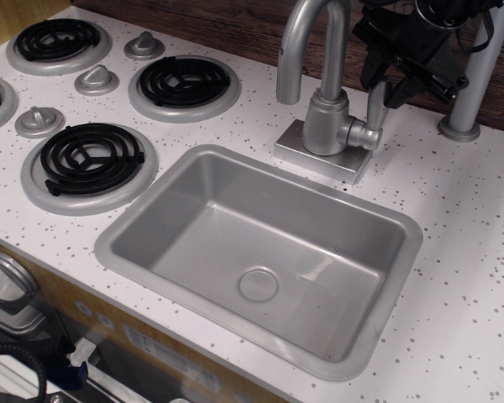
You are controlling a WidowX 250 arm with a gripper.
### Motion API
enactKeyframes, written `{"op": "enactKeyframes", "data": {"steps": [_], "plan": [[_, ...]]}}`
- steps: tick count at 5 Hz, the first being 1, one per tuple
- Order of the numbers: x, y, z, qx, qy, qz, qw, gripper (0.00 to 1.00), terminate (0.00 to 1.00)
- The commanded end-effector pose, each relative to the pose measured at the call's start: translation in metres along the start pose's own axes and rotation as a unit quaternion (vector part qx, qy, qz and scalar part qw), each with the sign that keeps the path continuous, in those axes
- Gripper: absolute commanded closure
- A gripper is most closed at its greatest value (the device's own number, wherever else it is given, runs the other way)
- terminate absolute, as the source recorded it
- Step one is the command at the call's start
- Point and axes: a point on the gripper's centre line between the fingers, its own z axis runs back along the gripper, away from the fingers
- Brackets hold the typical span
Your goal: Lever vertical to front
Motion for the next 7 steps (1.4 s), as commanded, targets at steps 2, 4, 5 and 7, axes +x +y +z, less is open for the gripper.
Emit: {"op": "enactKeyframes", "data": {"steps": [2,4,5,7], "plan": [[-0.023,-0.007,0.015,-0.019,0.020,0.054,0.9981,1.00,0.00],[-0.038,-0.011,-0.006,-0.071,0.104,0.071,0.9895,1.00,0.00],[-0.040,-0.012,-0.016,-0.079,0.096,0.072,0.9896,1.00,0.00],[-0.043,-0.014,-0.025,-0.085,0.088,0.073,0.9898,1.00,0.00]]}}
